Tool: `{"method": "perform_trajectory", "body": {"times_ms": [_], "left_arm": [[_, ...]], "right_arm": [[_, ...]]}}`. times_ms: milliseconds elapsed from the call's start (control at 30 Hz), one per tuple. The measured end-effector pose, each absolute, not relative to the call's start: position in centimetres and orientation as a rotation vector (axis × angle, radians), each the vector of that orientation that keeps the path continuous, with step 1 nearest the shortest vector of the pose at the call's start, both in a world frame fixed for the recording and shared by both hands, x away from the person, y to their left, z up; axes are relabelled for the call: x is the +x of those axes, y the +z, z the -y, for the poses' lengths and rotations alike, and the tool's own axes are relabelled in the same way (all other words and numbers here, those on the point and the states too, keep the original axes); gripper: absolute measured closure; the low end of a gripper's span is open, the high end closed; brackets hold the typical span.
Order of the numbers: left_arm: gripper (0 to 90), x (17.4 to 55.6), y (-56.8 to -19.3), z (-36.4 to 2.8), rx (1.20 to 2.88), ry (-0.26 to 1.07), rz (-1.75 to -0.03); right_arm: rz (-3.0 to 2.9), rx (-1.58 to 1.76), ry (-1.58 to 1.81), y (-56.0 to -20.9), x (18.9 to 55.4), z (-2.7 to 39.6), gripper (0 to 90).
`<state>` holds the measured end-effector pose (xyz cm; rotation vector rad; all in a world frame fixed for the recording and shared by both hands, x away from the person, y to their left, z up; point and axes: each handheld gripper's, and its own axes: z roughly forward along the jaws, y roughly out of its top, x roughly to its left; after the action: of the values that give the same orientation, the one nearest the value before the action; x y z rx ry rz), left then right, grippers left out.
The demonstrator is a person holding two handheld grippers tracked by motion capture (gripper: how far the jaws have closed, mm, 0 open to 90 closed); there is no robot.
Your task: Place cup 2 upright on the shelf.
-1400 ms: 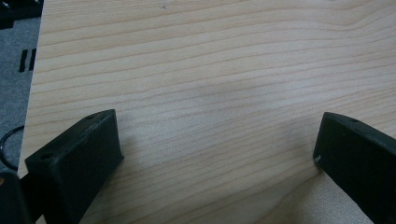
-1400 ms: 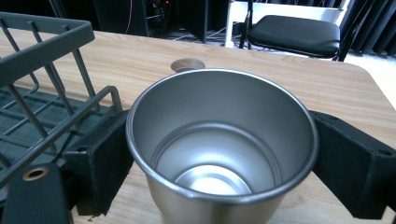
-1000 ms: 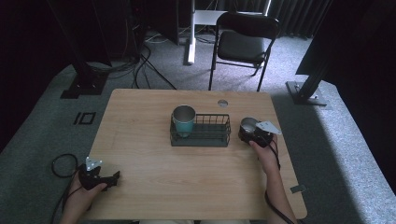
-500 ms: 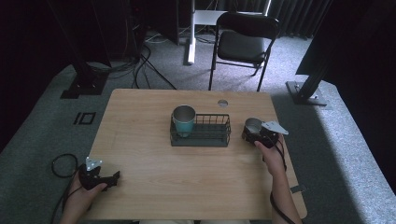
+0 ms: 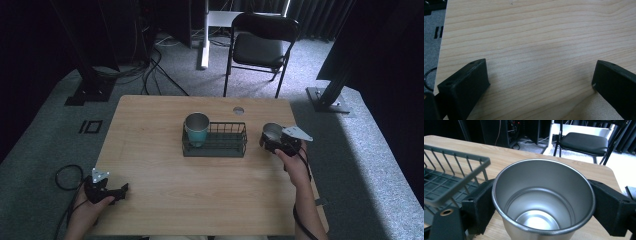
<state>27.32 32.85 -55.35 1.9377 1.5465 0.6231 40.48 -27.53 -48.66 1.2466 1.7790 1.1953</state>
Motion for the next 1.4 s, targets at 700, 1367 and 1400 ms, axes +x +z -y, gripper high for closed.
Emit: {"method": "perform_trajectory", "body": {"times_ms": [700, 1367, 1400], "left_arm": [[1.3, 27.3, -55.3, -32.9, 1.939, 0.623, -1.547], [1.3, 27.3, -55.3, -32.8, 1.938, 0.623, -1.547], [1.3, 27.3, -55.3, -32.8, 1.938, 0.623, -1.547]], "right_arm": [[-1.807, 1.136, 1.248, -43.8, 40.5, 25.3, 13.3], [-1.874, 1.003, 1.339, -40.8, 40.3, 21.6, 13.3], [-1.877, 0.998, 1.341, -40.7, 40.3, 21.5, 13.4]]}}
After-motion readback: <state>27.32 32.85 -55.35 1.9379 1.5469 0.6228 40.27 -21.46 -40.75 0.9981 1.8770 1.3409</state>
